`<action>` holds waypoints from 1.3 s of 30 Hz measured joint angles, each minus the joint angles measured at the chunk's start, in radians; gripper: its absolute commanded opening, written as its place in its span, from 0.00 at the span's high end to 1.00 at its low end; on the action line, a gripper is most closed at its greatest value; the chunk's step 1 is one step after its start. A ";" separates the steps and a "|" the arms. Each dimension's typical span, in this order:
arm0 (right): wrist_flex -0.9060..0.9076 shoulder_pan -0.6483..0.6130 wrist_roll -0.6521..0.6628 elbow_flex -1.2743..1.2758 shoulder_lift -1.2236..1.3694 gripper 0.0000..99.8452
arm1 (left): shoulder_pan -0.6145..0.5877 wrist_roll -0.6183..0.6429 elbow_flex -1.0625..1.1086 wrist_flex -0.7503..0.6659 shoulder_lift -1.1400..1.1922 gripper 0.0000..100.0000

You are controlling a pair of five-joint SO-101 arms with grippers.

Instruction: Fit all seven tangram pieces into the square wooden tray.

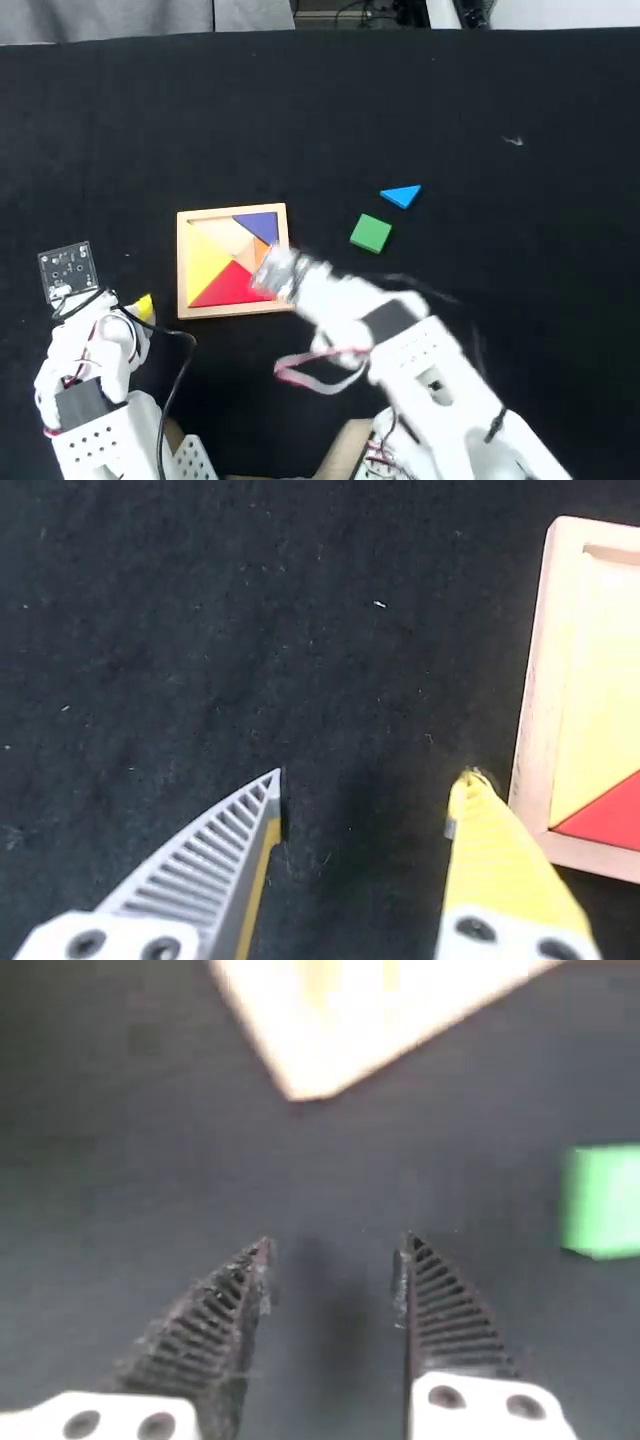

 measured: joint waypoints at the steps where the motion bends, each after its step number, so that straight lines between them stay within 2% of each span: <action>1: 0.000 0.049 0.000 -0.029 0.000 0.81 | 0.000 0.000 0.000 0.000 -0.003 0.73; 5: 0.003 0.157 0.032 -0.126 0.009 0.81 | 0.000 0.000 0.000 0.000 -0.003 0.73; 9: 0.064 0.193 0.114 -0.229 0.115 0.80 | 0.000 0.000 0.000 0.000 -0.003 0.73; 16: 0.094 0.230 0.123 -0.358 0.328 0.80 | 0.000 0.000 0.000 0.000 -0.003 0.73; 23: 0.094 0.232 0.135 -0.361 0.408 0.61 | 0.000 0.000 0.000 0.000 -0.003 0.73; 29: 0.094 0.230 0.249 -0.397 0.525 0.65 | 0.000 0.000 0.000 0.000 -0.003 0.73; 39: 0.094 0.279 0.292 -0.663 0.806 0.65 | 0.000 0.000 0.000 0.000 -0.003 0.73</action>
